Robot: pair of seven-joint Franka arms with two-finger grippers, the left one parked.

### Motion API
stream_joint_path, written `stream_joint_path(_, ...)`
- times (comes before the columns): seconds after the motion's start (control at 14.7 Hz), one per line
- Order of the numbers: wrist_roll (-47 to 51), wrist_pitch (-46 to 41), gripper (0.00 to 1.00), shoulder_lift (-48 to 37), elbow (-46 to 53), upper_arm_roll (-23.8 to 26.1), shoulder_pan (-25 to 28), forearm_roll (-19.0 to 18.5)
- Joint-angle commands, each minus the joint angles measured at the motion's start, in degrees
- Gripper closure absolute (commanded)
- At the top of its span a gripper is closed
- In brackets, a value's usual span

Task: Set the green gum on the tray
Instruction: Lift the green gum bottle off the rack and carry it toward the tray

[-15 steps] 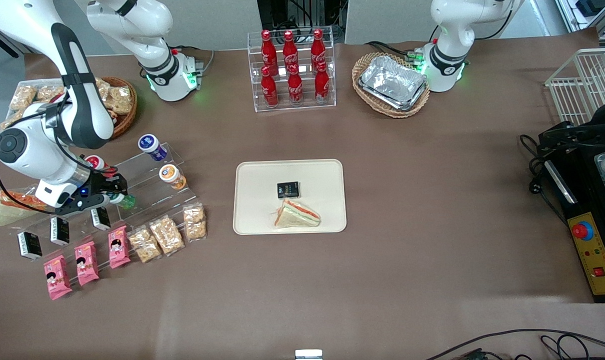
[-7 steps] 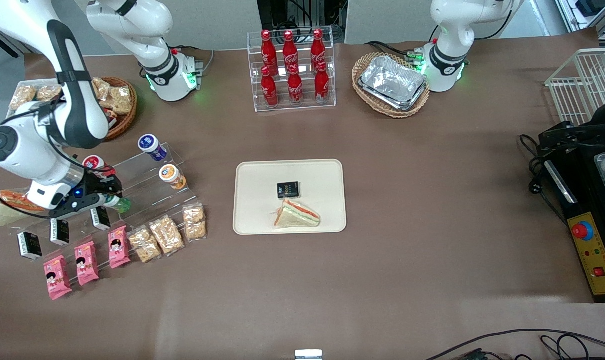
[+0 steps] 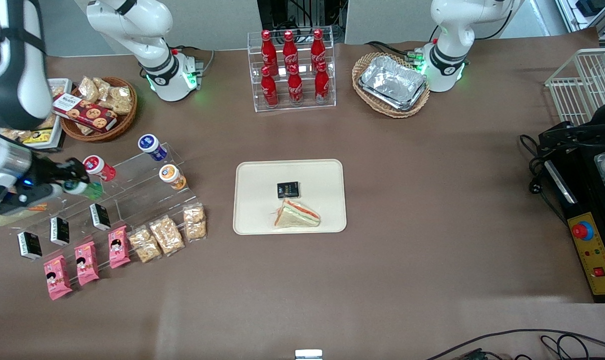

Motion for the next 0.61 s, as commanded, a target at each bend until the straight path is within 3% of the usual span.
stream_joint_path(0.0,1.65,-11.45,0.63,1.25,10.61,0.50,0.38,0.02)
stream_joint_path(0.14,5.67,-13.58,0.63,1.16,12.21,1.20,2.64,0.19)
stream_joint_path(0.41,22.79,-13.58,0.63,1.60,12.04,2.35,12.48,0.37)
stream_joint_path(0.54,30.44,-12.80,0.63,3.00,11.69,2.35,17.32,2.81)
